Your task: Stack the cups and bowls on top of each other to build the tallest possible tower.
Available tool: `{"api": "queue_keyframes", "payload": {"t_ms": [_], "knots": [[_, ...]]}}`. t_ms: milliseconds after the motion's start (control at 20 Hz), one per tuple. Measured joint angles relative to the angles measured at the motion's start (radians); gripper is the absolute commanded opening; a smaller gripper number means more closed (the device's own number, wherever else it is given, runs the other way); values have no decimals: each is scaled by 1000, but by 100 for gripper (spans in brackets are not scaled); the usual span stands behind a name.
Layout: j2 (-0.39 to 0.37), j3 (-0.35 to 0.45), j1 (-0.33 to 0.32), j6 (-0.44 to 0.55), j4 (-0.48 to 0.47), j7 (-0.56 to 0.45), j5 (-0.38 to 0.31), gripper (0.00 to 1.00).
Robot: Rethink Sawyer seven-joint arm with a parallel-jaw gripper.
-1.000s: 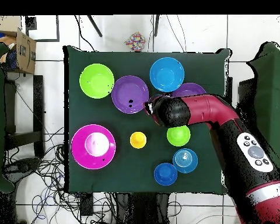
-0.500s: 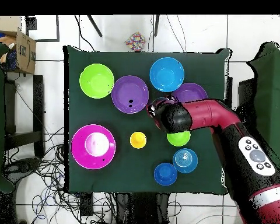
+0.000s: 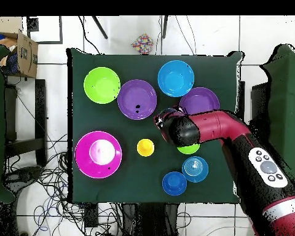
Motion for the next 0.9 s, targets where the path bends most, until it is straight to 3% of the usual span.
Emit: {"api": "queue_keyframes", "payload": {"t_ms": [500,900], "knots": [[8,-23,0,-41,32,0,-13,100],[83,-55,0,-69,32,0,-14,100]]}}
